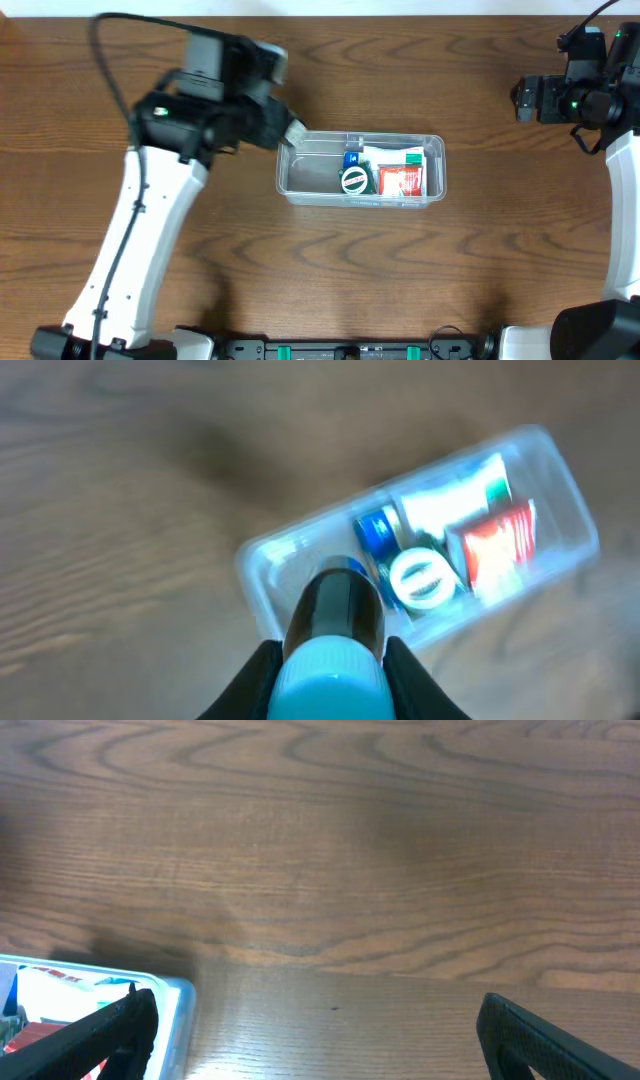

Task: Pack container
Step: 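Carry the black bottle with left gripper and lower it into container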

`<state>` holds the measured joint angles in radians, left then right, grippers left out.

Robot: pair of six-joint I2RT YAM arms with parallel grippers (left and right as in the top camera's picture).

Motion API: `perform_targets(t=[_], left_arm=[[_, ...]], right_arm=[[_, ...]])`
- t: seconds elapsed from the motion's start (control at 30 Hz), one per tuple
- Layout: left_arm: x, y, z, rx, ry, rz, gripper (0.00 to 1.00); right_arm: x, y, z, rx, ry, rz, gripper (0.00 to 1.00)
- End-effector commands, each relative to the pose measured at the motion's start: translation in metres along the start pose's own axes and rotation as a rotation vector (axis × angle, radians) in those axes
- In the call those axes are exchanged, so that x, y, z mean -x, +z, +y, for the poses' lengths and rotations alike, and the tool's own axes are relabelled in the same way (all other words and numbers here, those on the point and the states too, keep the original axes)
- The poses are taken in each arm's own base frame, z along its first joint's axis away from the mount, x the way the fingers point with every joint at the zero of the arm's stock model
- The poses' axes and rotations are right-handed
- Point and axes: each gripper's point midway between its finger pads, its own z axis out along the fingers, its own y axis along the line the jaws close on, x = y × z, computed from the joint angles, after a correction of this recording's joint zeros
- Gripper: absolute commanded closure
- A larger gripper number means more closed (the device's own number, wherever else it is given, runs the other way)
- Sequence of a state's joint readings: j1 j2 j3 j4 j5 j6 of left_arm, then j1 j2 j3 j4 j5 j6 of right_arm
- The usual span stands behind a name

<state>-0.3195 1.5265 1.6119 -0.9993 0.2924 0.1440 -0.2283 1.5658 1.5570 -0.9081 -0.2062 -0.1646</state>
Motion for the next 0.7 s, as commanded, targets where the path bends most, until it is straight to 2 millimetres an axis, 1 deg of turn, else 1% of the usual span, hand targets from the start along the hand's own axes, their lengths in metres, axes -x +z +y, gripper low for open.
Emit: perform_targets(t=[0.0,0.03,0.17,0.27,0.43,0.57,0.67], left_arm=[[-0.008,0.013,-0.011,-0.023,0.176,0.051,0.81],[-0.012,0.018,-0.01,-0.012,0.183,0.07,0.85],[-0.025,0.036,-0.007,-0.015,0.236,0.132,0.85],[-0.029,0.049,-0.005,-0.023,0.264,0.165,0.85],[-0.037,0.075,-0.001,-0.045,0.319,0.225,0.85],[-0.041,0.095,-0.005,-0.067,0.378,0.256,0.85],[-0.044,0.105,-0.013,-0.088,0.446,0.271,0.85]], right_arm=[[0.005,-0.006,0.001,0.0,0.007,-0.018,0.01],[0.005,-0.006,0.001,0.0,0.007,-0.018,0.01],[0.005,-0.006,0.001,0.0,0.007,-0.018,0.01],[0.005,-0.006,0.001,0.0,0.007,-0.018,0.01],[0.005,-0.006,0.001,0.0,0.007,-0.018,0.01],[0.005,-0.006,0.001,0.0,0.007,-0.018,0.01],[0.005,-0.006,0.001,0.0,0.007,-0.018,0.01]])
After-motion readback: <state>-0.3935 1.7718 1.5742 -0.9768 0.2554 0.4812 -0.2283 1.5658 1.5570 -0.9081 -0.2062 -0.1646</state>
